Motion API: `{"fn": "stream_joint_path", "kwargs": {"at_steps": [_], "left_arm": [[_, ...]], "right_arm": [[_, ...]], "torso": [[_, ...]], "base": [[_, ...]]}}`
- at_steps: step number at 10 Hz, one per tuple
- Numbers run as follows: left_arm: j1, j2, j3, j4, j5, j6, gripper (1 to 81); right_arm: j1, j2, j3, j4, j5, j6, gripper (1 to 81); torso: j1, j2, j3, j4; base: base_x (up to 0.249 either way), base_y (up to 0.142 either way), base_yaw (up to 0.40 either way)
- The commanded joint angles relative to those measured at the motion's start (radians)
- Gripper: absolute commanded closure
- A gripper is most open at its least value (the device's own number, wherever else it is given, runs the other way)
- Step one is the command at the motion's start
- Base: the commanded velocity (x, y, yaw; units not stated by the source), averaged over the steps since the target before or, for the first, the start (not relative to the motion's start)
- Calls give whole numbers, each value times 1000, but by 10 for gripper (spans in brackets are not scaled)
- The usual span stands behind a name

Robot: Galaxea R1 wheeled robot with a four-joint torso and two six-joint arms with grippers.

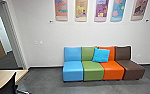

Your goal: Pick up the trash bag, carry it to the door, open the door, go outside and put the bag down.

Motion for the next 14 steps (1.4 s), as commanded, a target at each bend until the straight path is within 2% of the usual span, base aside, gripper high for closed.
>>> {"fn": "stream_joint_path", "kwargs": {"at_steps": [1,9,14], "left_arm": [[-58,-6,1,8,68,9,811],[-58,-11,1,-3,69,8,811],[-61,-11,1,-1,75,9,811]], "right_arm": [[56,-5,12,-11,-70,-4,10],[57,-7,12,-11,-70,-4,10],[59,-7,10,-11,-72,-4,10]], "torso": [[0,0,0,0],[0,0,0,0],[0,0,0,0]], "base": [[0,0,0],[0,0,0],[0,0,-146]]}}
